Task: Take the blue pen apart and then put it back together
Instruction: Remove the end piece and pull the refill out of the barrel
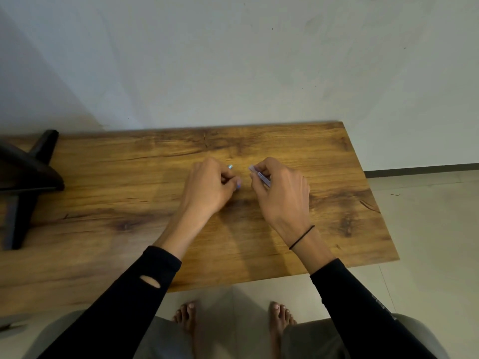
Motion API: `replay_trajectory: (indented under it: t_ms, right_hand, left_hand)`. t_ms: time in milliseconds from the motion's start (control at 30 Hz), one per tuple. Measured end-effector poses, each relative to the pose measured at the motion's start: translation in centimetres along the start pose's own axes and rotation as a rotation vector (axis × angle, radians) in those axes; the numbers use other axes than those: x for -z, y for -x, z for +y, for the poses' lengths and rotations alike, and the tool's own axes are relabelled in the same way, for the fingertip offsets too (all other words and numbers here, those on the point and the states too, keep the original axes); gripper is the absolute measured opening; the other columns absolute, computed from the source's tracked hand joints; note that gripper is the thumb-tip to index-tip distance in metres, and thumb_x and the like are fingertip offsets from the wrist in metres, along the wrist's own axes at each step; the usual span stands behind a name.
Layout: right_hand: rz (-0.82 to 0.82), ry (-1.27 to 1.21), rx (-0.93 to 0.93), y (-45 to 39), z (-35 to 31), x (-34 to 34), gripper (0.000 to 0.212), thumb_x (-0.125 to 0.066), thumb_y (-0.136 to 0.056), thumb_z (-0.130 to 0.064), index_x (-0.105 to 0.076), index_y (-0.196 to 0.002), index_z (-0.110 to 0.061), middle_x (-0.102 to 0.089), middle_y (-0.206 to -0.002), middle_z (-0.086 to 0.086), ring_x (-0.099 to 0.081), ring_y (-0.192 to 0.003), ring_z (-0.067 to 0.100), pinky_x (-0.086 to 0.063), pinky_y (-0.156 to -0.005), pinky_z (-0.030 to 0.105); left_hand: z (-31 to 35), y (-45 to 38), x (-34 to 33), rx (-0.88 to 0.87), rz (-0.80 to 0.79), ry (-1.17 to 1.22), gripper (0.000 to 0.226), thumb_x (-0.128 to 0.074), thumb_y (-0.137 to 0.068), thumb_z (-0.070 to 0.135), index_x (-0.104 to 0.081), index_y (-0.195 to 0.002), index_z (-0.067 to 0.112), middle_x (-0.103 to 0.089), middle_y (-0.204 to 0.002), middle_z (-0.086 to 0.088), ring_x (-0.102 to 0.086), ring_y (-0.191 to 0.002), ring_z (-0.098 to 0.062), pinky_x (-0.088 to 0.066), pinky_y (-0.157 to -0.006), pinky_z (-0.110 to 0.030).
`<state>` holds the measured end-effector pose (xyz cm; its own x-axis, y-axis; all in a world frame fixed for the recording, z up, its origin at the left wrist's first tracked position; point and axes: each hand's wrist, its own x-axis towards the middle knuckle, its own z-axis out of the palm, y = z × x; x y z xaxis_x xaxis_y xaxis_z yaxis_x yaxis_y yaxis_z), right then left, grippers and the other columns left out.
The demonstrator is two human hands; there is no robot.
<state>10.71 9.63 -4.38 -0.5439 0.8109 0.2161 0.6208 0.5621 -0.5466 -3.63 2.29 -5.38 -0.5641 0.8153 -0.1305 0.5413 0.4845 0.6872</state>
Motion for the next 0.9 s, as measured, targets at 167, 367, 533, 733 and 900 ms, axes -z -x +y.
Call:
replay_trajectory:
  t_ms: [167,367,533,733,900]
  right_hand:
    - [0.006,0.008,-0.02,-0.2,0.4,0.2,0.016,-0.064,-0.102,-0.036,-0.07,-0.101,-0.021,-0.079,-0.091,-0.004,-0.074,-0.079,0.027,-0.055,-0.065,0.039]
    - [0.015,-0.029,0.039,-0.6,0.4,0.7,0.017,-0.063,-0.103,-0.033,-0.071,-0.101,-0.018,-0.077,-0.093,-0.003,-0.073,-0.08,0.022,-0.058,-0.064,0.045]
    - [0.011,-0.213,0.216,-0.8,-0.3,1.6,0.012,-0.068,-0.102,-0.013,-0.077,-0.109,-0.01,-0.072,-0.103,0.003,-0.067,-0.094,0.021,-0.057,-0.076,0.043]
    - [0.0,-0.034,0.473,-1.0,-1.3,2.3,0.018,-0.067,-0.092,0.006,-0.078,-0.097,-0.007,-0.07,-0.101,0.008,-0.059,-0.093,0.032,-0.047,-0.074,0.052]
    - [-0.031,0.15,0.6,-1.1,-1.2,3.6,0.021,-0.069,-0.09,0.004,-0.078,-0.098,-0.014,-0.07,-0.107,0.008,-0.061,-0.1,0.033,-0.043,-0.077,0.048]
  left_hand:
    - [0.9,0.3,-0.7,-0.043,-0.024,-0.171,0.014,-0.081,-0.098,0.029,-0.09,-0.099,0.019,-0.086,-0.093,-0.006,-0.078,-0.093,-0.026,-0.055,-0.08,-0.037]
    - [0.4,-0.3,-0.2,0.038,0.016,0.269,0.026,-0.073,-0.105,0.02,-0.083,-0.081,0.018,-0.076,-0.069,0.004,-0.077,-0.073,-0.018,-0.067,-0.082,-0.038]
    - [1.2,-0.7,0.9,0.429,-0.198,1.625,0.079,-0.032,-0.113,0.064,-0.069,-0.137,-0.002,-0.081,-0.128,-0.021,-0.08,-0.12,-0.028,-0.068,-0.094,-0.035]
    - [3.0,0.7,0.3,0.364,-0.312,1.901,0.118,-0.011,-0.098,0.089,-0.052,-0.155,-0.007,-0.065,-0.151,-0.032,-0.04,-0.138,-0.034,-0.036,-0.119,-0.033]
    - [3.6,1.0,-0.1,0.299,-0.349,1.95,0.124,-0.008,-0.095,0.093,-0.047,-0.159,-0.006,-0.059,-0.157,-0.032,-0.034,-0.164,-0.039,-0.025,-0.134,-0.035]
